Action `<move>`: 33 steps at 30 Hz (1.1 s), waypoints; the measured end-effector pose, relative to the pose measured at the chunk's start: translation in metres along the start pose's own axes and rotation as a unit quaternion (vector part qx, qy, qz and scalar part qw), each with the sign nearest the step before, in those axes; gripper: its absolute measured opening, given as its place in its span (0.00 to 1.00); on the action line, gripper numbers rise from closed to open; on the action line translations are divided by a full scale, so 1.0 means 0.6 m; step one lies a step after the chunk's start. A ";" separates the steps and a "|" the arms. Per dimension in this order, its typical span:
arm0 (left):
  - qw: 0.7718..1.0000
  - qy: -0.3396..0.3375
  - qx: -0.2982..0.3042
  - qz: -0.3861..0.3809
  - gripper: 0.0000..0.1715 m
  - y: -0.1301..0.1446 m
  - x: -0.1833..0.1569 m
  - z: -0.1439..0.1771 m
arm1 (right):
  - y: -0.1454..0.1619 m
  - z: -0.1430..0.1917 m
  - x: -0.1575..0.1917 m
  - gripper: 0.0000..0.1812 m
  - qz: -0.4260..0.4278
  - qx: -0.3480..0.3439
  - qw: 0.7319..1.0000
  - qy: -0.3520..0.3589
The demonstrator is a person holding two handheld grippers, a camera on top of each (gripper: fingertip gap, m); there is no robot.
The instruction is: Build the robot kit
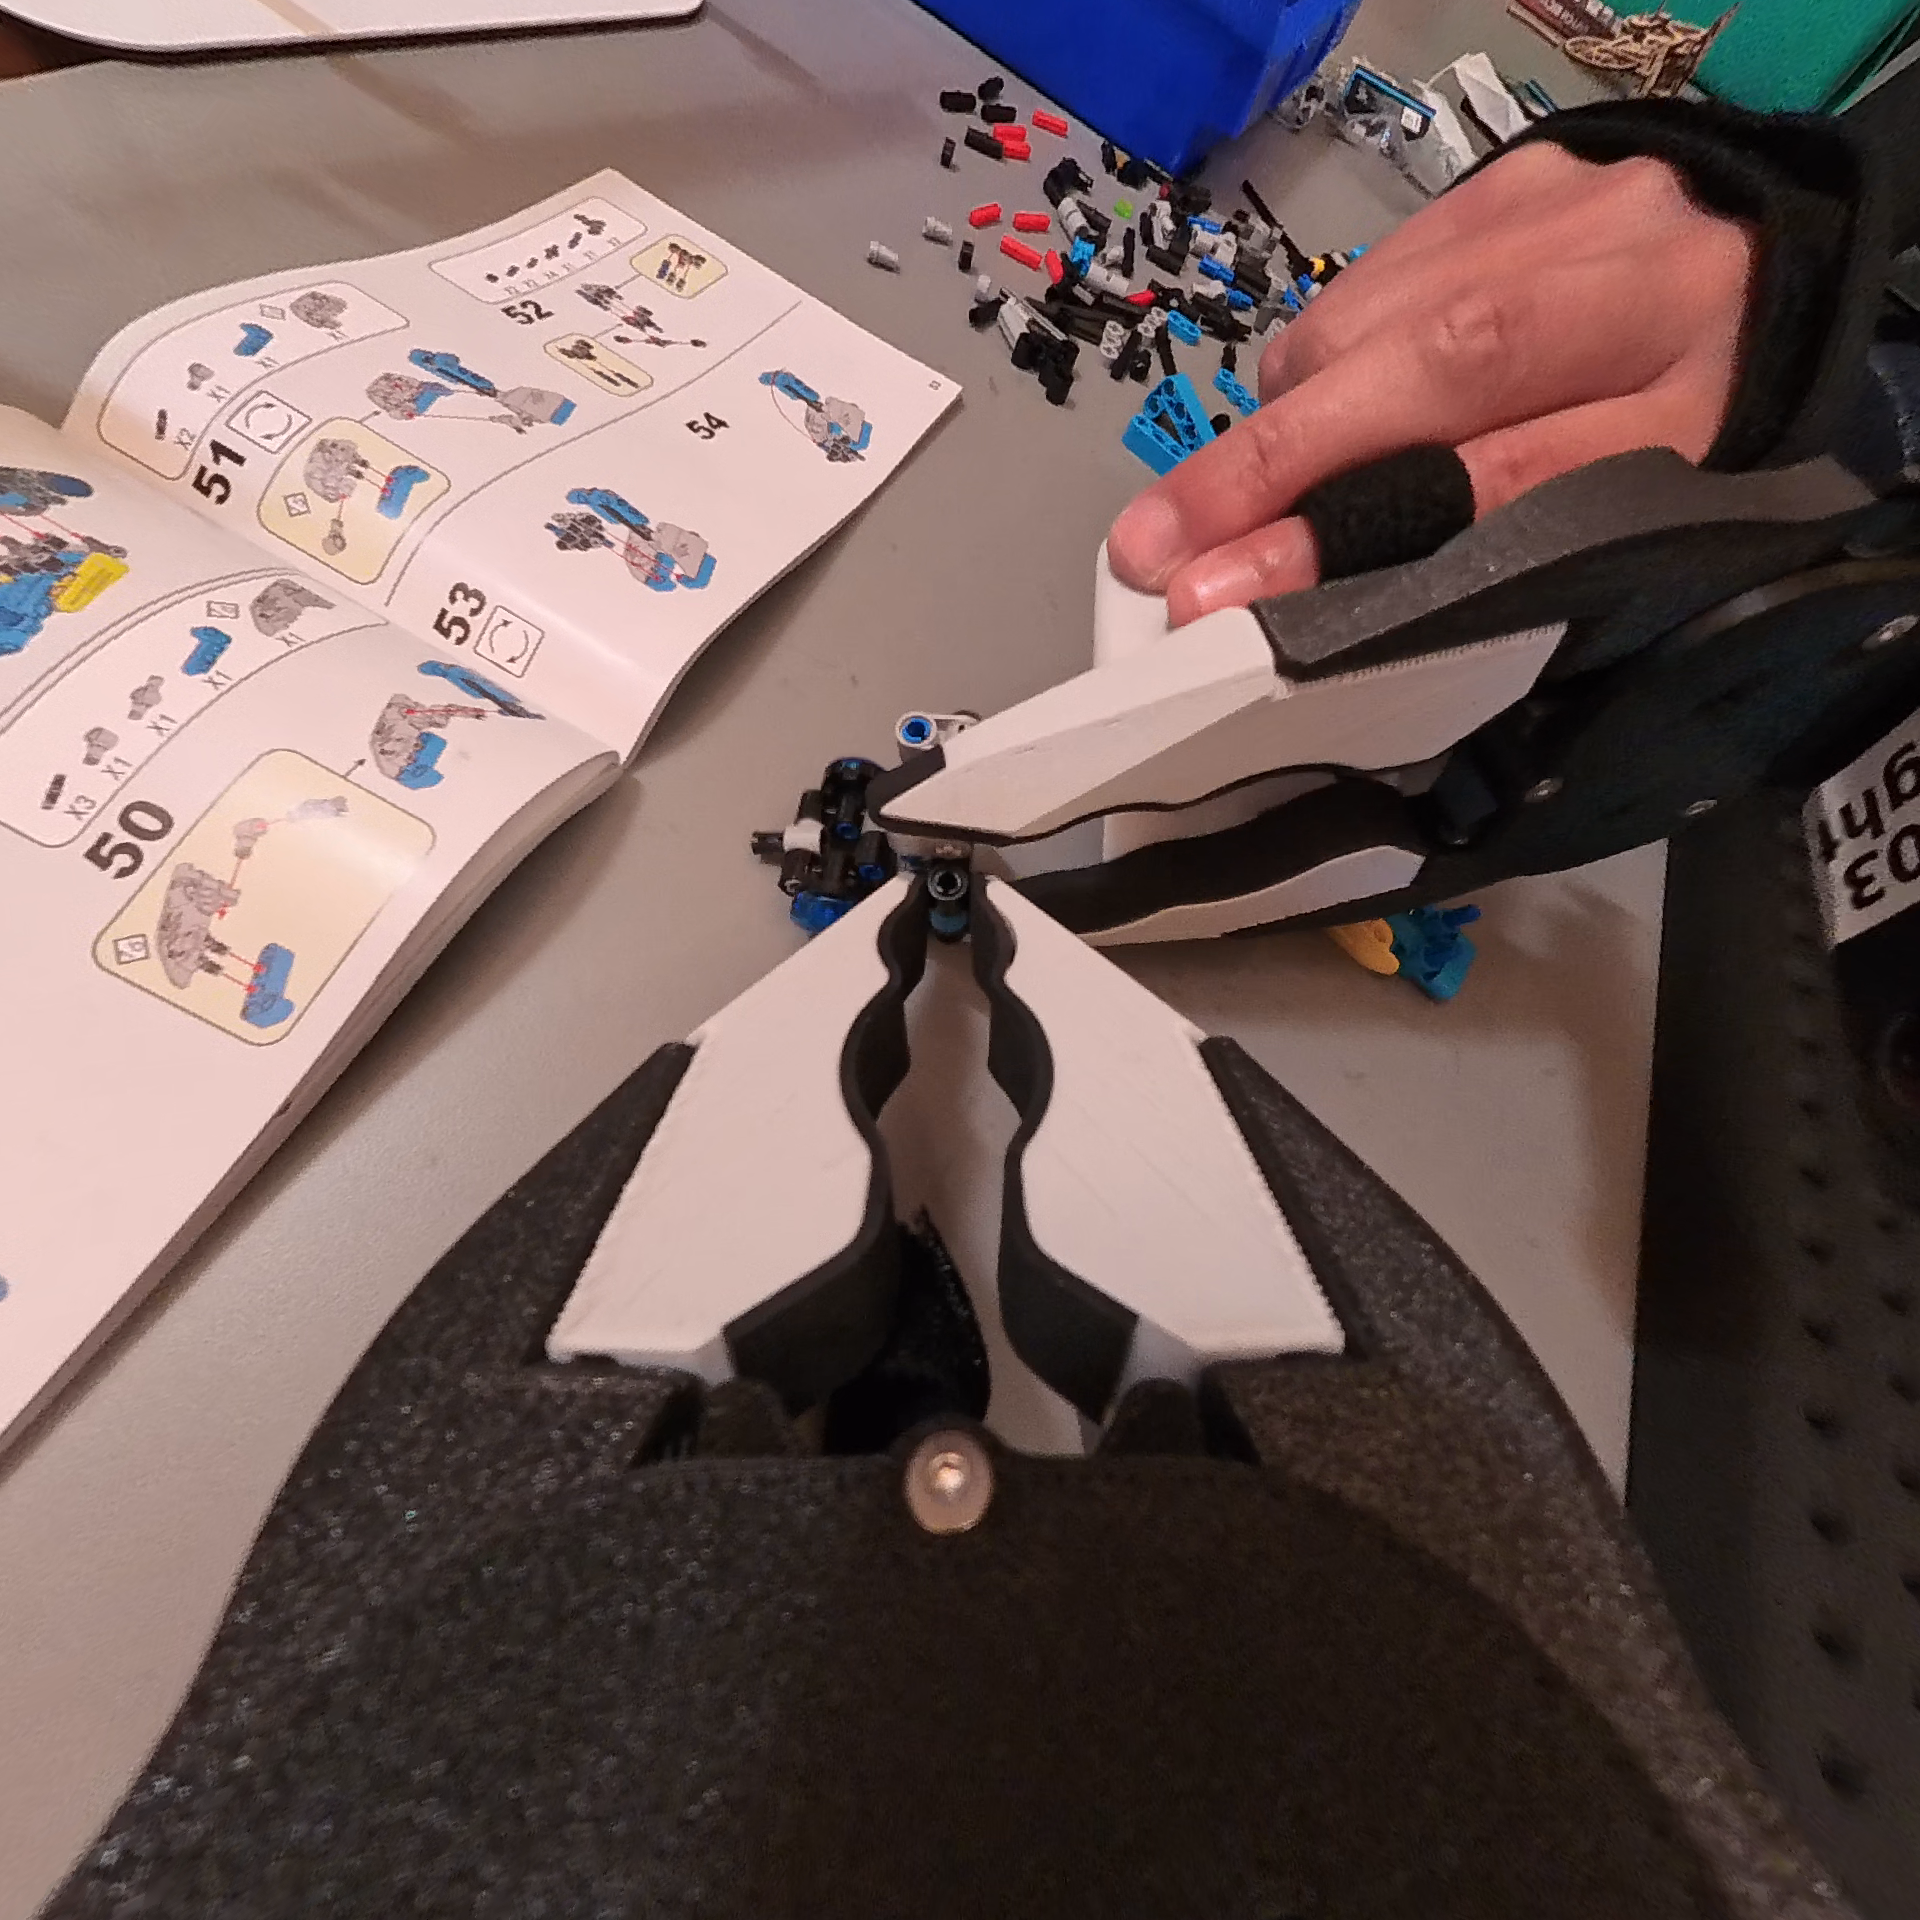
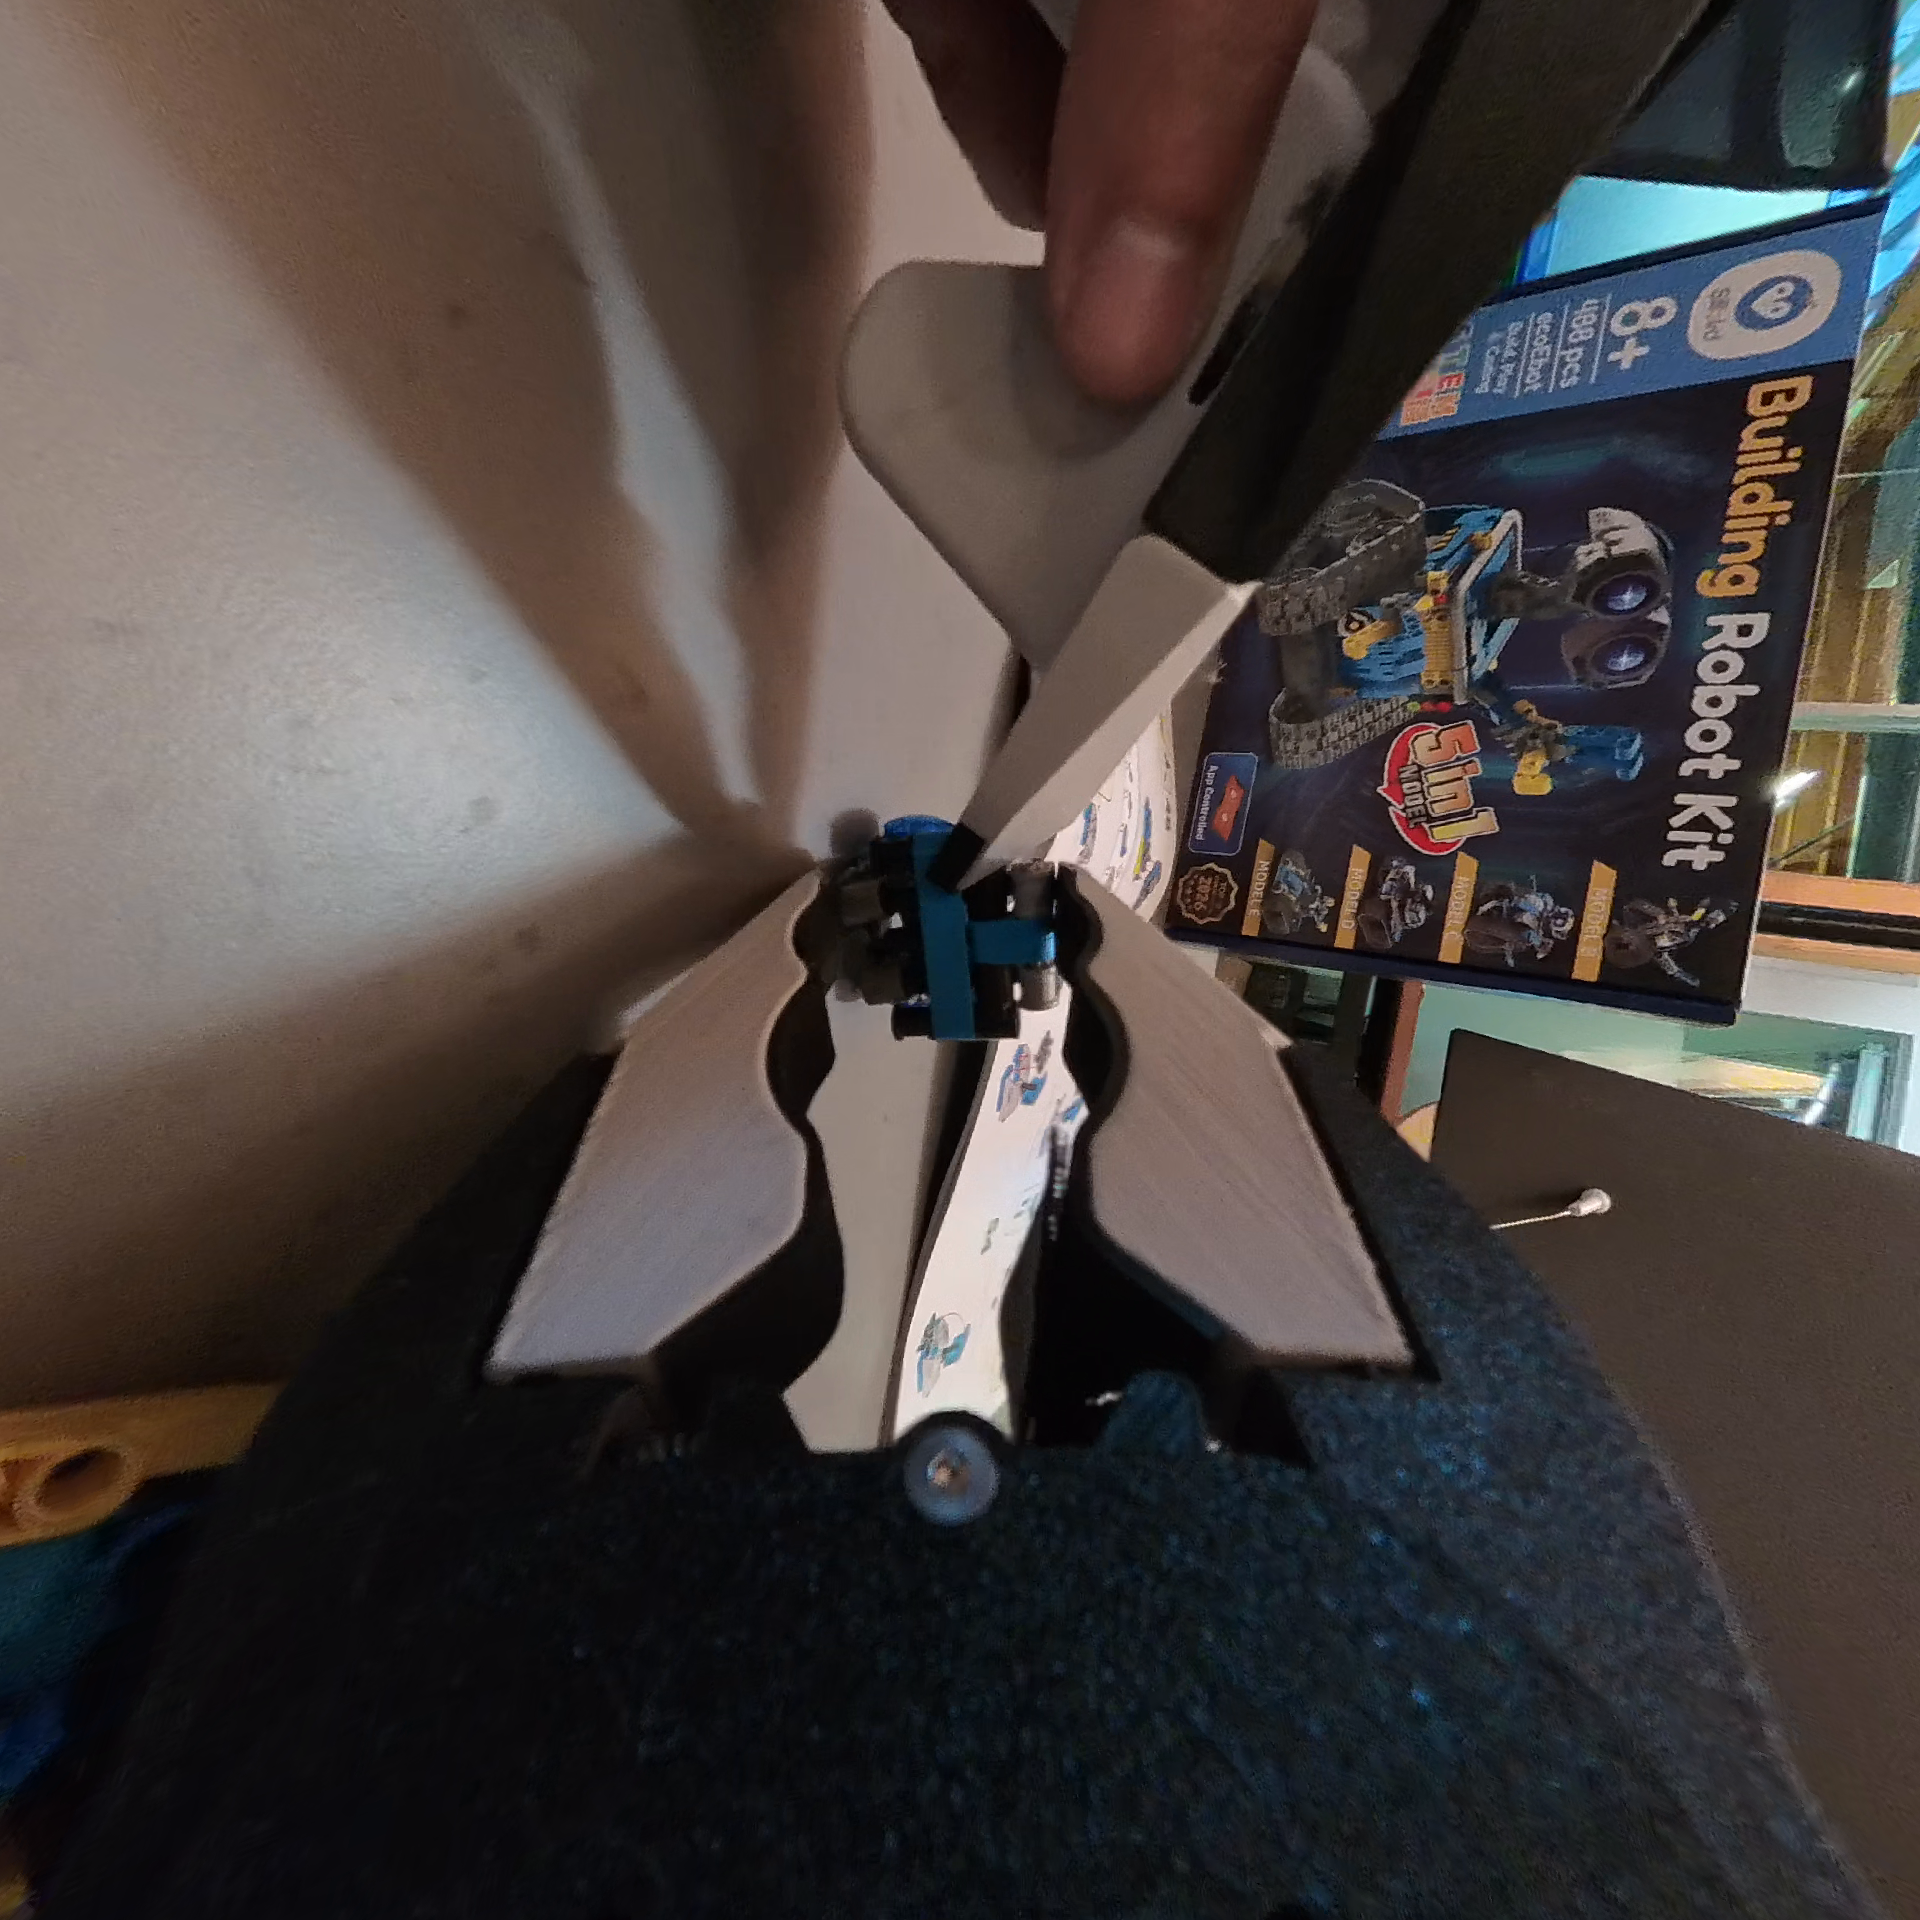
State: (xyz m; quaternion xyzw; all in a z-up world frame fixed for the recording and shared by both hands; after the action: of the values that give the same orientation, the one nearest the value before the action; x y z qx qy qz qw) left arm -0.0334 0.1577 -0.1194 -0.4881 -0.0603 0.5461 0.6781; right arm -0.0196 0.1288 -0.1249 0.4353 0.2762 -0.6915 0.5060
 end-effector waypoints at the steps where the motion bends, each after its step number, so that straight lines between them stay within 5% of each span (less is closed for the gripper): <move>1: 1.000 0.000 0.000 -0.005 0.04 0.000 -0.001 0.000 | -0.001 0.003 -0.002 0.20 -0.007 -0.005 1.000 0.003; 7: 0.998 -0.025 -0.007 -0.062 0.04 -0.004 -0.004 -0.002 | 0.004 0.003 -0.006 0.20 -0.053 -0.013 0.999 -0.006; 16: 1.000 0.011 -0.010 -0.015 0.04 -0.008 -0.005 0.006 | 0.003 0.009 -0.012 0.20 -0.095 -0.034 0.995 -0.017; 18: 1.000 0.016 -0.008 0.004 0.04 -0.007 0.000 0.012 | 0.010 0.018 -0.014 0.31 -0.103 -0.033 0.994 -0.022; 33: 0.999 0.042 -0.001 0.019 0.04 -0.003 -0.007 0.017 | 0.018 0.018 -0.008 0.18 -0.071 -0.010 0.997 -0.027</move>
State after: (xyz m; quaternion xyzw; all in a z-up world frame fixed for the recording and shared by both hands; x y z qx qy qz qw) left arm -0.0401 0.1603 -0.1112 -0.5127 -0.0228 0.5378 0.6689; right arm -0.0122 0.1186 -0.1149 0.3905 0.2991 -0.7348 0.4671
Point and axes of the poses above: each gripper's, where its closed fingertips meet, z back along the fingers, y out of its underside, x = y × z across the jaws, the point moved 3 cm from there along z, back along the fingers, and after that the axes turned 11 degrees about z, right-handed, at the moved point
